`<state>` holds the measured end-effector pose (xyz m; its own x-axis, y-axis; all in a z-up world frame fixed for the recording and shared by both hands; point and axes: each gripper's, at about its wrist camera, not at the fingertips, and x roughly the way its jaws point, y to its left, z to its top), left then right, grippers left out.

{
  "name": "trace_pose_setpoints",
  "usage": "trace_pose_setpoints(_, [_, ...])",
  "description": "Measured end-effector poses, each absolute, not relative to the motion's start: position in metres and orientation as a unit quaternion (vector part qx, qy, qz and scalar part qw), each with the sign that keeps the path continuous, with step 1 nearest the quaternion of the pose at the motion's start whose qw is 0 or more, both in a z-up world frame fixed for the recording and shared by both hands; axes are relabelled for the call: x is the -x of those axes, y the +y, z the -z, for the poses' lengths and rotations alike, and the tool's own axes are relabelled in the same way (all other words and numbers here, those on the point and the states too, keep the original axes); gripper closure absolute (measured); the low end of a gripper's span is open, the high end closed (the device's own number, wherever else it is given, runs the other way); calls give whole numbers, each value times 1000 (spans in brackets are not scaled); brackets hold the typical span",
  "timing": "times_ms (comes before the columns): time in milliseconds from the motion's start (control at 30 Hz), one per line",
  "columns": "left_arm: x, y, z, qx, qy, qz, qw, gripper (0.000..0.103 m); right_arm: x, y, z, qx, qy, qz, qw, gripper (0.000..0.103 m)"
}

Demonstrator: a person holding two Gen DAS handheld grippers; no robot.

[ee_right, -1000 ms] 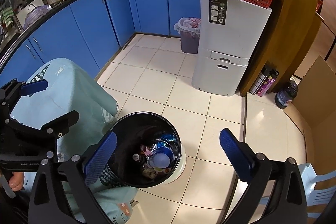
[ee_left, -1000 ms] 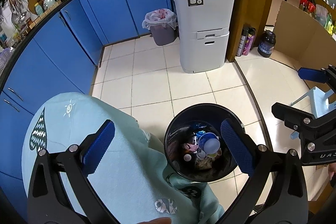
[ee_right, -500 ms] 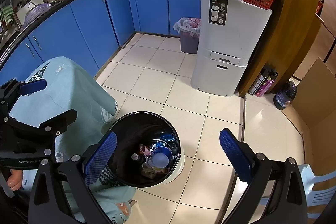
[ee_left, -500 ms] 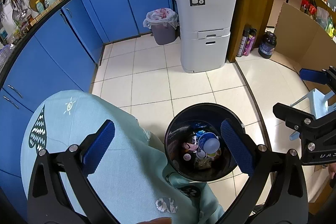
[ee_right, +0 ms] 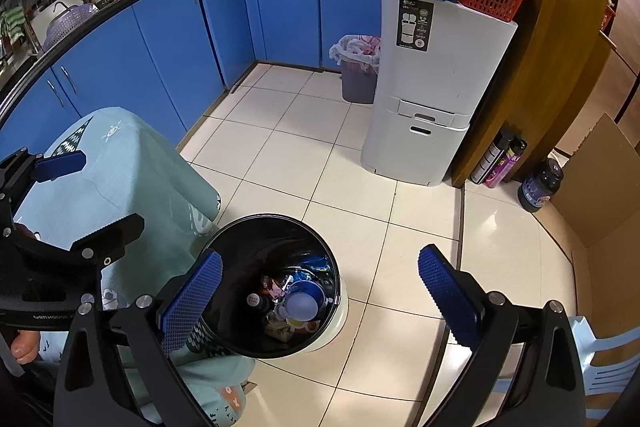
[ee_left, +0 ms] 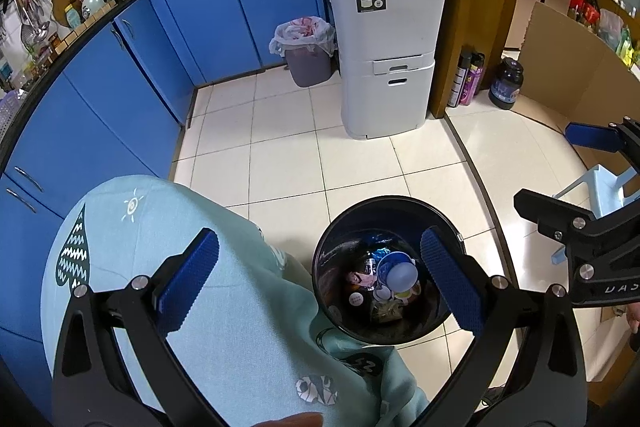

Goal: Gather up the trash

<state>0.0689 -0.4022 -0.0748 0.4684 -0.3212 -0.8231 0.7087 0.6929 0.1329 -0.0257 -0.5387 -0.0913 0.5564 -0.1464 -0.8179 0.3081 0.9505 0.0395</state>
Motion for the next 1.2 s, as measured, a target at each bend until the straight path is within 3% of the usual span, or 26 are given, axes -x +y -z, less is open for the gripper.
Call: trace_pose_setpoints(1200, [-68,-398,75,-229,416,331,816,3,21,-537,93,-83,458,131,875,7])
